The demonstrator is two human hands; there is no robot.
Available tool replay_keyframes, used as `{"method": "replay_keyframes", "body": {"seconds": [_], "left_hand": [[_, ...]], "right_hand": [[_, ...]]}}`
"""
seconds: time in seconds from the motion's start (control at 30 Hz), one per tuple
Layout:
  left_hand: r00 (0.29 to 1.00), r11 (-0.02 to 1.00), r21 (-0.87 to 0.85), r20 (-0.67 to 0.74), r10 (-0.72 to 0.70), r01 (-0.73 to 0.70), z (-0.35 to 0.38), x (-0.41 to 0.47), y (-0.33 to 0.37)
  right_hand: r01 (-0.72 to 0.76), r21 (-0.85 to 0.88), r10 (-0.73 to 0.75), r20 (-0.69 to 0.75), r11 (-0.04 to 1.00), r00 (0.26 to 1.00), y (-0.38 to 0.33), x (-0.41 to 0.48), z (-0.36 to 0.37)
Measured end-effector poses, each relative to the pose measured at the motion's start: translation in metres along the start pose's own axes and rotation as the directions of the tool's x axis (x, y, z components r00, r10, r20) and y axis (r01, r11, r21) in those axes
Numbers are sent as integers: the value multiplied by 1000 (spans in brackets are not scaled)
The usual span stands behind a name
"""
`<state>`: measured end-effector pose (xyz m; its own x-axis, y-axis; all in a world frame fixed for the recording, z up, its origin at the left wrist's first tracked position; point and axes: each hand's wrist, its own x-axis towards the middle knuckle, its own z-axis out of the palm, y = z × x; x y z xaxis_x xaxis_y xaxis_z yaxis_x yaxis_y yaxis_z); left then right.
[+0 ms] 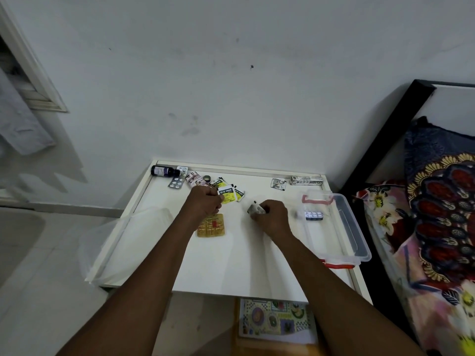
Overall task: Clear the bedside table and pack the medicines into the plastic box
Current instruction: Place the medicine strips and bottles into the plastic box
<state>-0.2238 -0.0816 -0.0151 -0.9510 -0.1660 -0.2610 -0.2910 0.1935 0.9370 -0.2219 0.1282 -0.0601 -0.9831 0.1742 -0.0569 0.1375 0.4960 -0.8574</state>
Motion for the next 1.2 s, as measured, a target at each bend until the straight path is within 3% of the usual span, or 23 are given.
{"method": "replay_keyframes", "body": {"seconds": [0.07, 0.1, 0.17, 0.23, 0.3, 0.4, 0.53, 0.73, 1.03, 1.2], "left_hand": [[1000, 1000, -9, 11, -6, 6, 0, -1, 1], [1000, 1000, -8, 17, -9, 9, 1, -1, 2], [1000, 1000, -1, 25, -17, 17, 2, -1, 3], [999, 1000, 3, 35, -19, 19, 3, -1, 4], [999, 1000, 0, 38, -14, 14, 4, -1, 4], [999, 1000, -1, 45, -1, 1, 6, -3, 5], [999, 1000, -2, 48, 1, -1, 4, -3, 4], [999, 1000, 1, 53, -6, 6, 7, -4, 4], [993, 999, -33, 116, 6, -2, 10, -8, 8], [979, 977, -214, 204, 25, 20, 12, -13, 11]], "right_hand": [[-78, 265, 90, -35, 961, 995, -5, 0, -8], [-45, 340, 73, -69, 939, 995, -7, 0, -12], [153, 281, -108, -170, 947, 980, -14, -2, -20], [318, 267, -283, -163, 910, 945, -21, -6, -21], [331, 326, -311, -112, 886, 944, -22, -10, -19], [195, 450, -201, -36, 872, 979, -23, -11, -17], [-21, 710, -59, 88, 704, 994, -27, -9, -19], [-30, 675, -13, 59, 737, 998, -32, -13, -20], [-330, 783, 268, 215, 527, 939, -49, -18, -21], [-459, 814, 429, 294, 356, 854, -54, -25, -6]]}}
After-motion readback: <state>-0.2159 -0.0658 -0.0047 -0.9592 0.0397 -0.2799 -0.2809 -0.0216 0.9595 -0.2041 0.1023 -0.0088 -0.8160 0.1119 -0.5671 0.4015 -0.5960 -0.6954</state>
